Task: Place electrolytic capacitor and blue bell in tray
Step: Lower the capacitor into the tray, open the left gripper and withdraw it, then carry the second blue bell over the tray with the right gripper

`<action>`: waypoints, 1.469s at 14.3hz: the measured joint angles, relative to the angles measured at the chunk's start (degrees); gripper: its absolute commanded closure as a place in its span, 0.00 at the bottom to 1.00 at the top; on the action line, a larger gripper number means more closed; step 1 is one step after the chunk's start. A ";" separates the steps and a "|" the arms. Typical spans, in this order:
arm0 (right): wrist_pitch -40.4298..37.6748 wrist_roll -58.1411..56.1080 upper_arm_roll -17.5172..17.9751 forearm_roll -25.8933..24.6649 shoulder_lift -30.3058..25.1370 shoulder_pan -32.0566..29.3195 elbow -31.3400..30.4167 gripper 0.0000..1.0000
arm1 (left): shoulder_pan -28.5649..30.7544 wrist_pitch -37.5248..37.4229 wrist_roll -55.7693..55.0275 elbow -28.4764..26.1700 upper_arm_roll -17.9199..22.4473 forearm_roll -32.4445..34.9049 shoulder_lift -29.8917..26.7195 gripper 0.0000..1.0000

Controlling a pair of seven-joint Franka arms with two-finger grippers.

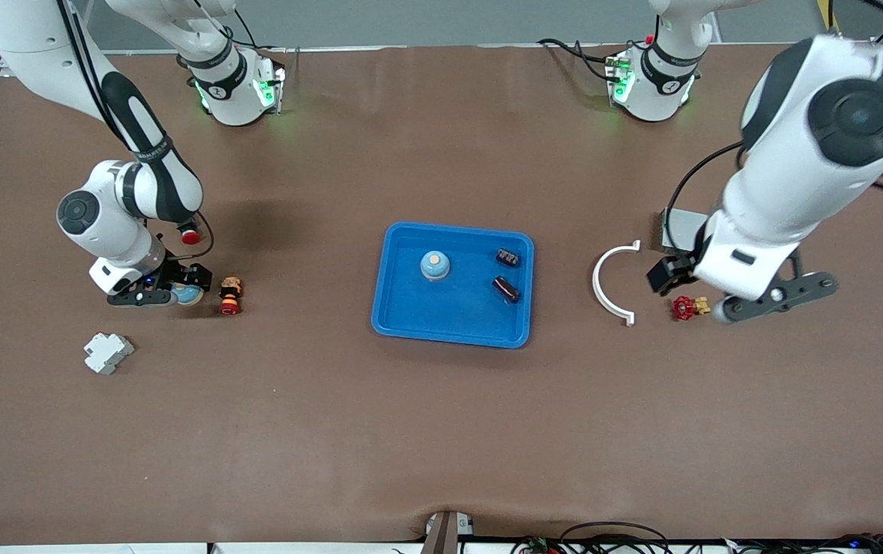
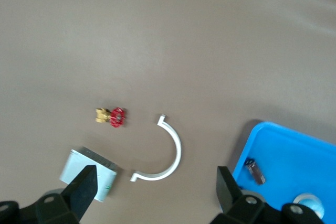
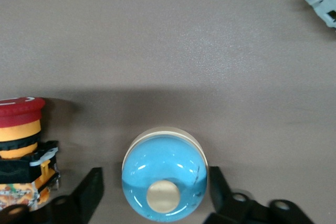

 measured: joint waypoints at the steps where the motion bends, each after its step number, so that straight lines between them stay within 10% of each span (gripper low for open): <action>1: 0.01 0.01 -0.04 0.00 -0.13 -0.04 0.01 1.00 | 1.45 -0.12 3.26 -0.03 0.01 -1.09 -0.99 0.00; 5: -0.51 0.05 0.03 0.03 -0.56 -0.04 0.10 1.00 | 5.59 -0.37 14.81 -0.03 1.80 -6.00 -3.90 0.00; 14: -27.43 10.27 1.34 0.18 -6.37 3.75 13.08 1.00 | -13.81 -7.73 24.21 -5.51 33.11 -17.44 -15.64 0.00; 21: -37.17 40.23 2.00 0.48 -7.73 19.31 21.72 1.00 | -16.87 -7.71 25.17 -9.58 35.97 -17.44 -19.35 0.00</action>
